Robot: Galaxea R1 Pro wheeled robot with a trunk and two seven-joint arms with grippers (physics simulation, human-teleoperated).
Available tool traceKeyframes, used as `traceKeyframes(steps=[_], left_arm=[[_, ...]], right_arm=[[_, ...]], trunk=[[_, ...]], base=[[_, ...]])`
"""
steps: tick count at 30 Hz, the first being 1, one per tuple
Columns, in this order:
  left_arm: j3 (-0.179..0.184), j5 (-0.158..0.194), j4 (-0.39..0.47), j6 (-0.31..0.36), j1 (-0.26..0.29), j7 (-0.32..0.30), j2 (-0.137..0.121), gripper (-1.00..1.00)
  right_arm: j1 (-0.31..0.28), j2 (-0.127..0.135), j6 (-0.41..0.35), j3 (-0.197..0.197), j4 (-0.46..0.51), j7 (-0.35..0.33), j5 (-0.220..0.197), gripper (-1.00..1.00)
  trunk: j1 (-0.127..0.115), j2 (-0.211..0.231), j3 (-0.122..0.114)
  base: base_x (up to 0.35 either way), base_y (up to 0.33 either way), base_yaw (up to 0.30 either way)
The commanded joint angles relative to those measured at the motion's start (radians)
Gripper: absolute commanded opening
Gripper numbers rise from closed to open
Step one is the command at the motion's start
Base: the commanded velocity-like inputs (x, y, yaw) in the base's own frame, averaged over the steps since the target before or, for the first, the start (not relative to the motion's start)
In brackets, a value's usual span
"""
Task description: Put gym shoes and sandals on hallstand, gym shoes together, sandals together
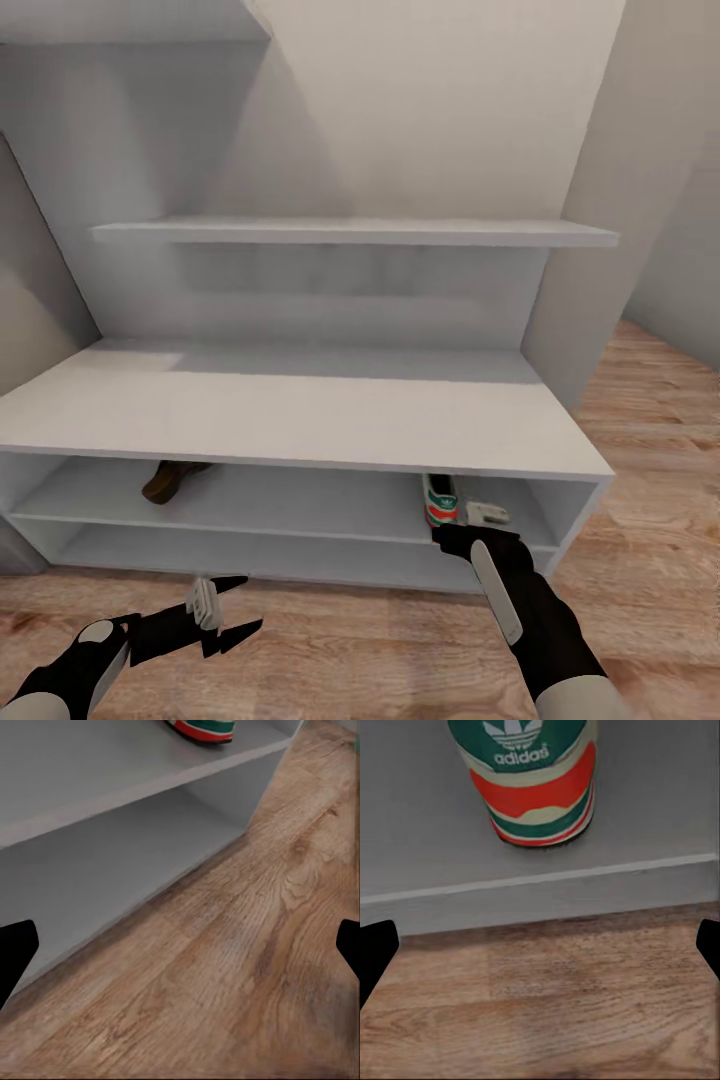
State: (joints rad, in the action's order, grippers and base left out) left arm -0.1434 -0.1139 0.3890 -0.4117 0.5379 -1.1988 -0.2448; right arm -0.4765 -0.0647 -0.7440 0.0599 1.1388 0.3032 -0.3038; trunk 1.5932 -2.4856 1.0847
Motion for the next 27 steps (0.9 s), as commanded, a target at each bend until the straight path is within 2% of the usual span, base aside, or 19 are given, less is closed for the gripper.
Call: traceKeyframes(steps=[1,16,27], left_arm=[[-0.008,-0.01,0.001,-0.006,0.001,-0.004,0.001,1.0],[-0.008,-0.01,0.001,-0.006,0.001,-0.004,0.0,1.0],[-0.01,-0.009,0.001,-0.005,0.001,-0.004,-0.001,1.0]], right_arm=[[-0.001,0.0,-0.002,0.001,0.001,0.01,-0.011,1.0],[-0.001,-0.001,-0.002,0.009,-0.002,0.008,-0.012,1.0],[0.007,-0.003,0.005,0.011,-0.006,0.005,-0.014,1.0]], trunk=[[-0.001,0.0,0.001],[-0.001,0.0,0.001],[-0.001,0.0,0.001]], base=[[-0.339,0.0,0.0],[-0.328,0.0,0.0],[-0.266,0.0,0.0]])
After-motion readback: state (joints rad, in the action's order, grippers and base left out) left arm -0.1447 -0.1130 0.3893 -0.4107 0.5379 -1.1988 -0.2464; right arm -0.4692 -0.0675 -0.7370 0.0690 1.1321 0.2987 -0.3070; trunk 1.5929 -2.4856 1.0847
